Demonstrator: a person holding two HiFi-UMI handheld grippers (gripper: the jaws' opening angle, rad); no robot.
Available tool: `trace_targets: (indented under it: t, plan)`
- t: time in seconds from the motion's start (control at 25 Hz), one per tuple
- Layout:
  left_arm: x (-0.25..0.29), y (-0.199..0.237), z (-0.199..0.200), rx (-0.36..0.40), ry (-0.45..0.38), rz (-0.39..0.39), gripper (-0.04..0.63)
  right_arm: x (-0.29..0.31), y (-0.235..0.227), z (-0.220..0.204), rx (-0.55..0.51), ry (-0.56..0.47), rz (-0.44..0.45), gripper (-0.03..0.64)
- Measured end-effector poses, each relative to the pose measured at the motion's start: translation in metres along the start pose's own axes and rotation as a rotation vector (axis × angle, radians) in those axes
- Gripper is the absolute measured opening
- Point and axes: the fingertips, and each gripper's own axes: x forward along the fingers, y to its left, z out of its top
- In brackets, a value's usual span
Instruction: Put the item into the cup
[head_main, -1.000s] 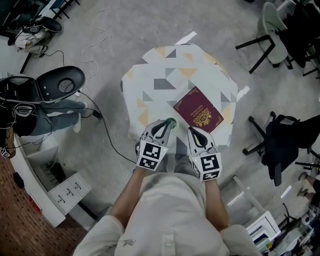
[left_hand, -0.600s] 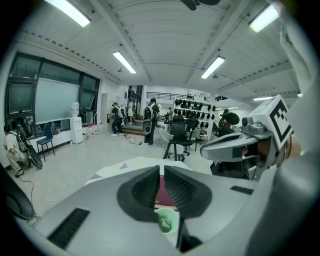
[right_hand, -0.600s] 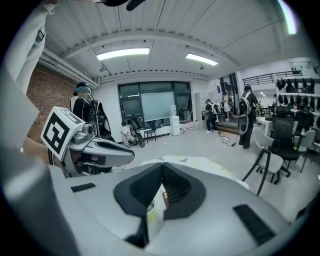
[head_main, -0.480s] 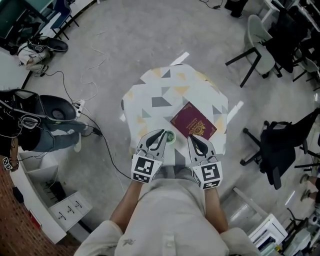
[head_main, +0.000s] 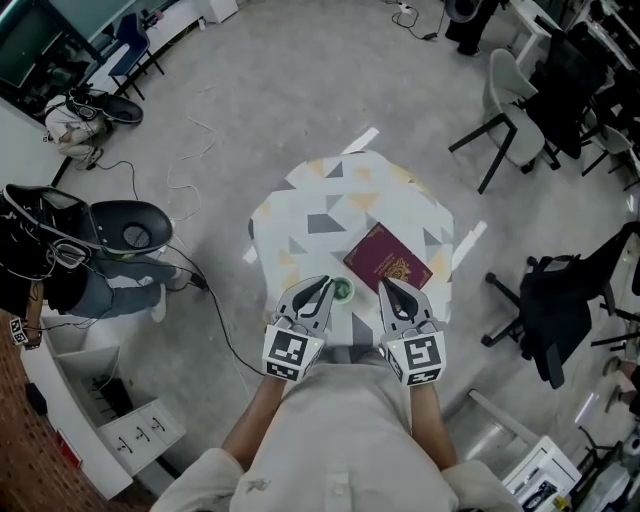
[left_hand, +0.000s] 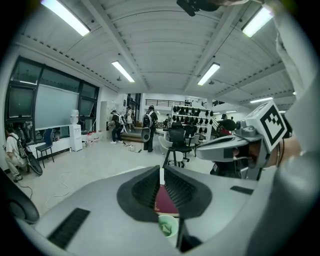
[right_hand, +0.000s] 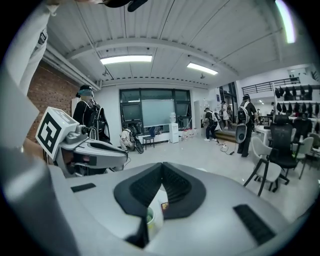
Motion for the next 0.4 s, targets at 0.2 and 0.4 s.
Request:
trace_targets:
  t: [0.2, 0.4]
  plan:
    - [0.0, 0.002, 0.011, 0.016, -0.02, 0.001, 0.038, 0.002, 0.0, 0.006, -0.006, -0.009, -0.001, 0.006]
    - [-0.005, 0.001, 0.019, 0.023, -0.036, 0.004, 0.038, 0.0, 0.003, 0.011, -0.008, -0.019, 0.003, 0.006]
